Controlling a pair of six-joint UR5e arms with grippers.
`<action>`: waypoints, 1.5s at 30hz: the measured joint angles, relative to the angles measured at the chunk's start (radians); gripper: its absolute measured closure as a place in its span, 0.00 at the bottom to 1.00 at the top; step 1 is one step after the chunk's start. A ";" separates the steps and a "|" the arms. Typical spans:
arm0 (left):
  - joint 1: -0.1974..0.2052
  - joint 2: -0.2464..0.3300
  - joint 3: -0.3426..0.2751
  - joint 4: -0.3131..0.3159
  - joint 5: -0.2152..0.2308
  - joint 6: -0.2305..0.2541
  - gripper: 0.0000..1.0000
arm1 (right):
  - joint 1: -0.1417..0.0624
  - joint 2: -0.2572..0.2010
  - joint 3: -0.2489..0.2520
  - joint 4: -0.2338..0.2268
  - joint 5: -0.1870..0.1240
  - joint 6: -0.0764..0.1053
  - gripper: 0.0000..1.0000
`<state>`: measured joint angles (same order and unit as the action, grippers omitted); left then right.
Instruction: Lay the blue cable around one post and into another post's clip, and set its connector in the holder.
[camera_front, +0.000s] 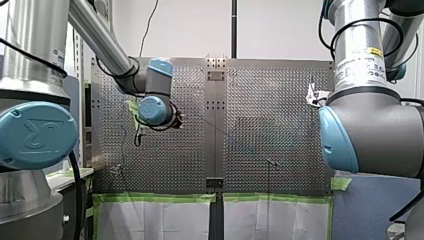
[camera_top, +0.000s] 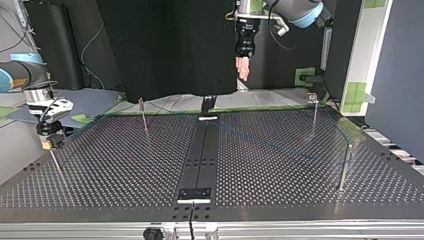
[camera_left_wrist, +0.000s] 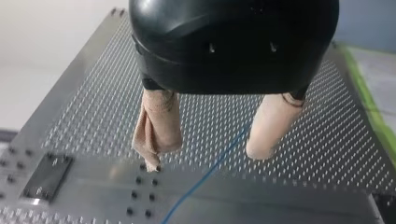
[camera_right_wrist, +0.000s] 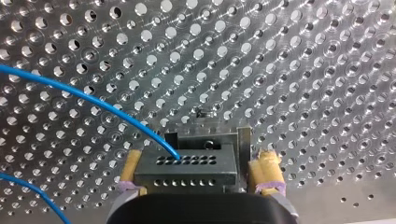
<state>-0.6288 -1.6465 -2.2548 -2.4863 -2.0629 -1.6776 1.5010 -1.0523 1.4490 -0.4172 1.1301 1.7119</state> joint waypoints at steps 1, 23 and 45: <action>-0.008 0.000 0.000 0.003 0.001 0.008 0.00 | 0.000 0.000 0.000 0.000 0.000 0.000 0.00; -0.150 -0.052 -0.129 0.159 0.130 -0.050 0.00 | 0.000 0.000 0.000 0.000 0.000 0.000 0.00; -0.071 -0.111 -0.132 0.336 0.003 -0.093 0.00 | 0.000 0.000 0.000 0.000 0.000 0.000 0.00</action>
<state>-0.6998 -1.7578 -2.3871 -2.1501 -2.0602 -1.7702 1.5010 -1.0524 1.4490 -0.4172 1.1302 1.7119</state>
